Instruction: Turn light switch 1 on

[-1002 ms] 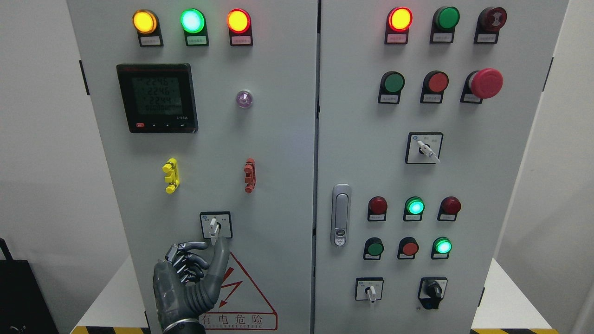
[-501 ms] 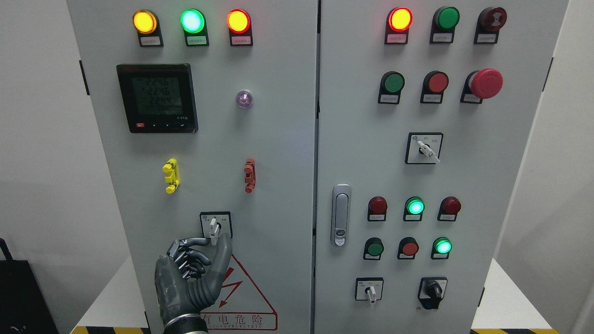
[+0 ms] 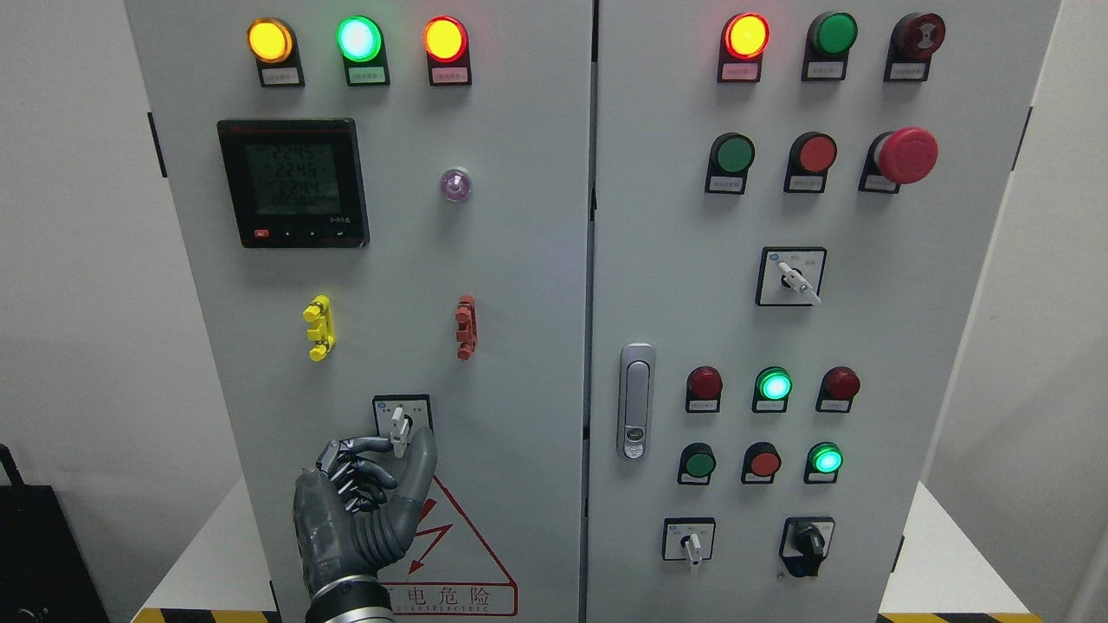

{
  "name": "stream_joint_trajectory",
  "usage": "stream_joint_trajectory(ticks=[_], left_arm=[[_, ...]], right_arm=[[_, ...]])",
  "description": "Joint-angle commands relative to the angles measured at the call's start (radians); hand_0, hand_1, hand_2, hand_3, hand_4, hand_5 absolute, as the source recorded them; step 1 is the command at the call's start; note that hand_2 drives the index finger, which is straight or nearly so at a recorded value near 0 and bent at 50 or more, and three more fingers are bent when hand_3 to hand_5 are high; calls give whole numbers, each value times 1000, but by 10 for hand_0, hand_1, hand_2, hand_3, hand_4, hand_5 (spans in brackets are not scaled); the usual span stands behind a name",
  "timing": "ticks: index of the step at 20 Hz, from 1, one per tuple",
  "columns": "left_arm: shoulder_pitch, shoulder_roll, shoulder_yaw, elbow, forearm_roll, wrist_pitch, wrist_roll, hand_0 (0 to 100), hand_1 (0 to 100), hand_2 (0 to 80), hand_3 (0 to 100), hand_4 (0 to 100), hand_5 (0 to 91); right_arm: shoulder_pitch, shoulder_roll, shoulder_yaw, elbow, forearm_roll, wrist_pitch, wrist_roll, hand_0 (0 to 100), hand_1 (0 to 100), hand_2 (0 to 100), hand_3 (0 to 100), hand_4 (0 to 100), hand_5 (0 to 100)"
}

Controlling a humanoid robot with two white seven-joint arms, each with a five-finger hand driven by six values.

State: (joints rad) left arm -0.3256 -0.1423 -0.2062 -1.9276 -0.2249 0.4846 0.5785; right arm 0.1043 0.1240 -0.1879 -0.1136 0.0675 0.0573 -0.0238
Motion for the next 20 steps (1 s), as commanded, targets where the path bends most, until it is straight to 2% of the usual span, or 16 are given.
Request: stream_joint_trajectory(ticks=[1, 20], left_arm=[[-6, -2, 1, 5, 1, 3, -3, 5, 583, 553, 891, 918, 855], [-13, -2, 2, 4, 1, 15, -3, 5, 554, 568, 896, 923, 855]], right_arm=[[0, 0, 1, 0, 0, -1, 1, 0, 0, 0, 0, 0, 0], [0, 0, 1, 0, 0, -1, 1, 0, 0, 0, 0, 0, 0]])
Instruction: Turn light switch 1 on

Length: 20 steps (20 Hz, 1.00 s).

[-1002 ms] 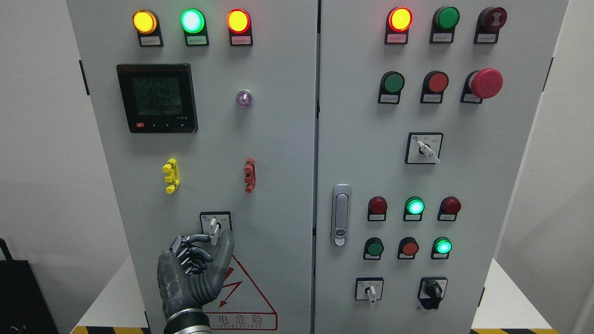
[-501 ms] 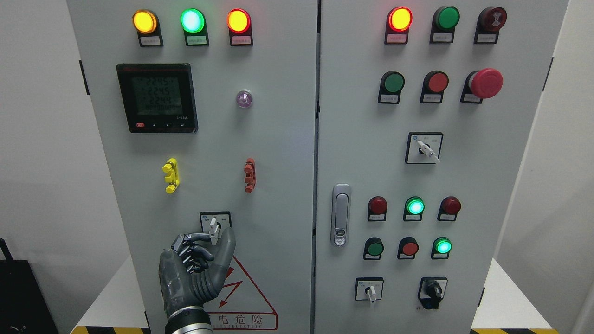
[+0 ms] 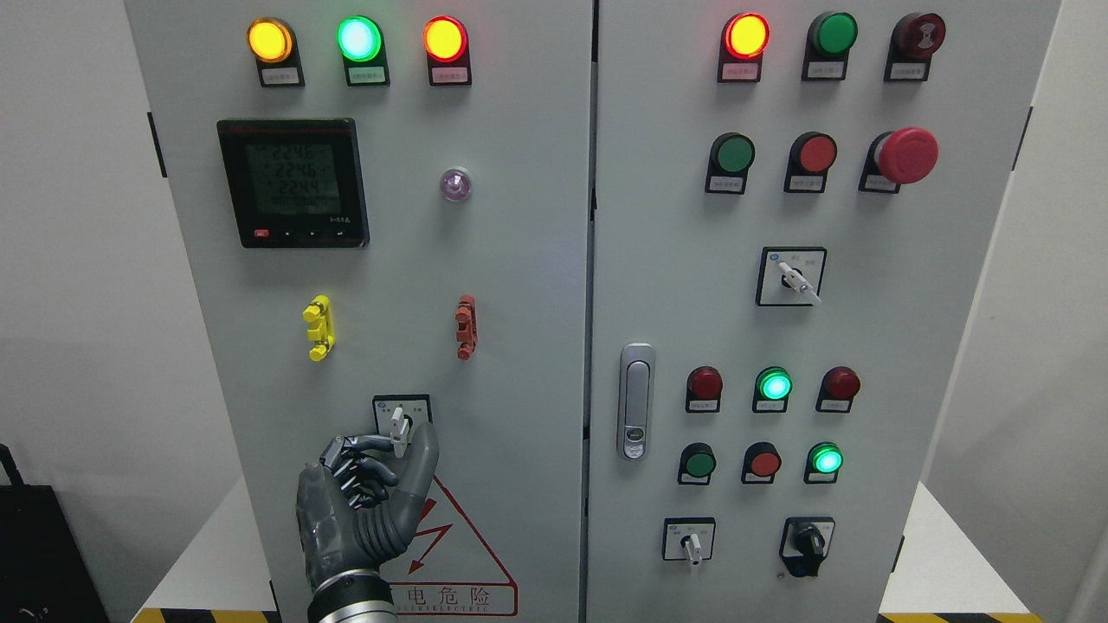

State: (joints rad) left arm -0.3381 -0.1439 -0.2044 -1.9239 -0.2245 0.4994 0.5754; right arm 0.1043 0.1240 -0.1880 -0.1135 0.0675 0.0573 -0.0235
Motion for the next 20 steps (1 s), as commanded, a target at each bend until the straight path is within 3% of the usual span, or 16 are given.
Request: stream_joint_trajectory(ticks=[1, 20], left_arm=[[-1, 0, 0, 0, 1, 1, 0, 7, 554, 568, 897, 924, 855], [-12, -2, 0, 0, 2, 19, 0, 74, 508, 570, 907, 928, 855]], right_arm=[[0, 0, -1, -2, 0, 0, 2, 0, 0, 0, 0, 0, 0], [0, 0, -1, 0, 0, 0, 2, 0, 0, 0, 0, 0, 0]])
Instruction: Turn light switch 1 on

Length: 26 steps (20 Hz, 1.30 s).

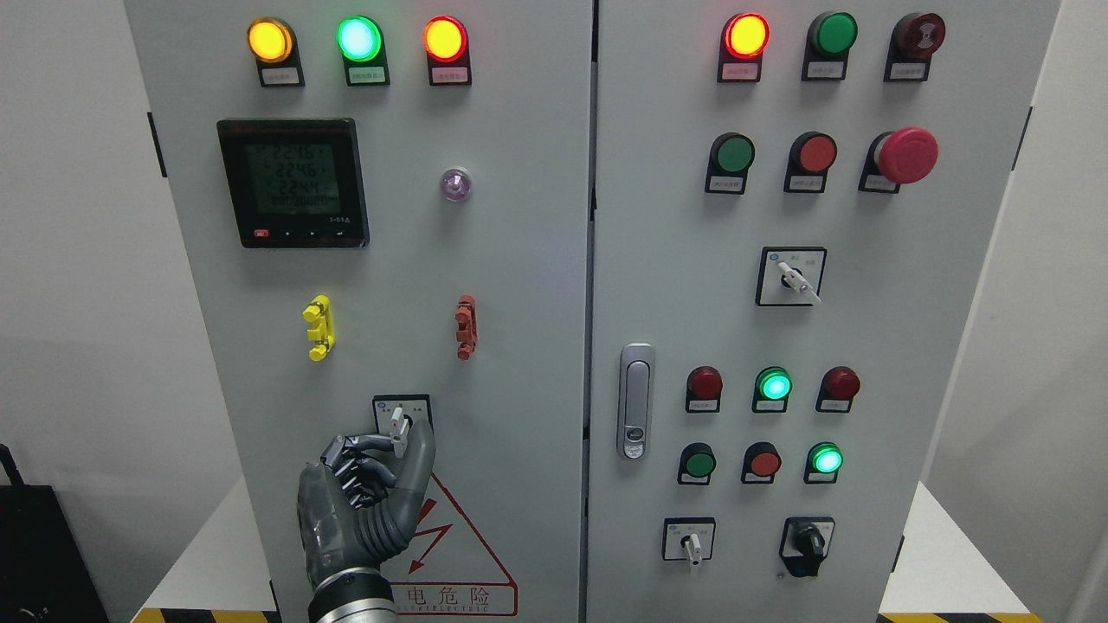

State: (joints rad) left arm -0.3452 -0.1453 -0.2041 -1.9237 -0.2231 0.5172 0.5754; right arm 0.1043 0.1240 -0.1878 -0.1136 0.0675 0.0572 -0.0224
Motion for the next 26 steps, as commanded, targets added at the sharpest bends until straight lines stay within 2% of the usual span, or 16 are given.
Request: stream_joint_trajectory(ticks=[1, 18, 26], left_arm=[[-5, 0, 0, 0, 1, 7, 0, 75, 506, 570, 906, 929, 854], [-12, -2, 0, 3, 1, 26, 0, 100, 494, 575, 917, 931, 853], [-12, -2, 0, 3, -2, 27, -2, 166, 468, 580, 918, 934, 852]], right_arm=[[0, 0, -1, 0, 0, 0, 1, 0, 0, 0, 0, 0, 0], [0, 0, -1, 0, 0, 0, -1, 0, 0, 0, 0, 0, 0], [0, 0, 1, 0, 0, 0, -1, 0, 0, 0, 0, 0, 0]])
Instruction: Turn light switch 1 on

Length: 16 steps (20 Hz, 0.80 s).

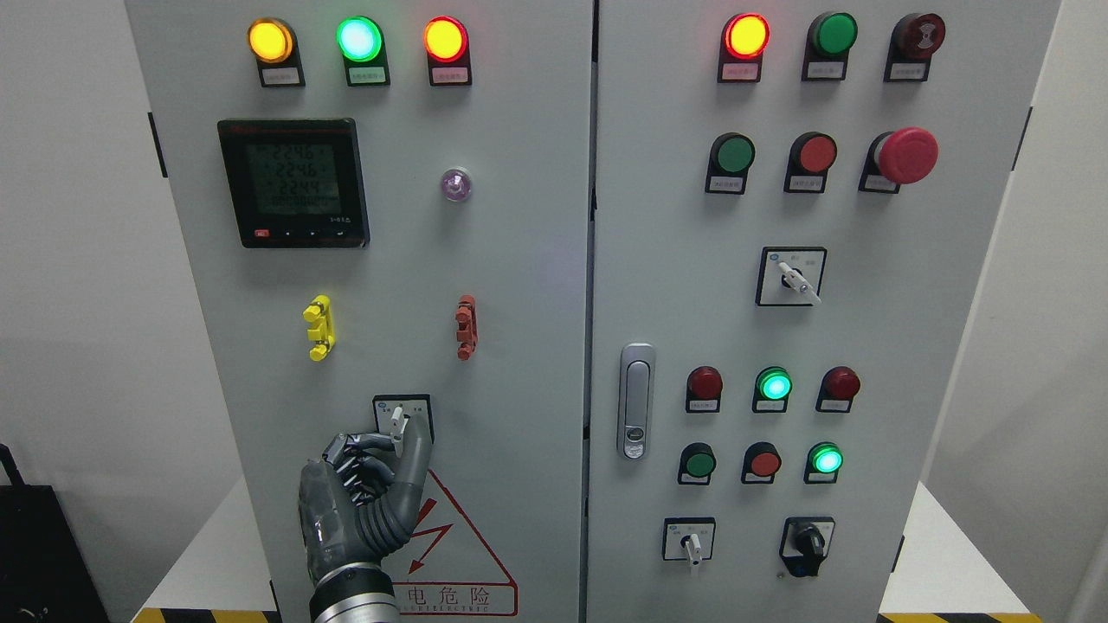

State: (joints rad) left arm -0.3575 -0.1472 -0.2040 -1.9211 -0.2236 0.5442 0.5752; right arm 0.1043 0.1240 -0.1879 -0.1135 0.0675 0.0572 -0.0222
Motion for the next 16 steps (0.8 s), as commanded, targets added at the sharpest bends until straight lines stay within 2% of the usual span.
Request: stream_joint_trajectory(ticks=[1, 16], left_arm=[[0, 0, 0, 1, -2, 0, -2, 174, 464, 580, 919, 935, 852], [-5, 0, -3, 13, -5, 0, -3, 235, 437, 583, 929, 940, 852]], right_arm=[[0, -1, 1, 0, 0, 0, 1, 0, 0, 0, 0, 0, 0], [0, 0, 1, 0, 0, 0, -1, 0, 0, 0, 0, 0, 0]])
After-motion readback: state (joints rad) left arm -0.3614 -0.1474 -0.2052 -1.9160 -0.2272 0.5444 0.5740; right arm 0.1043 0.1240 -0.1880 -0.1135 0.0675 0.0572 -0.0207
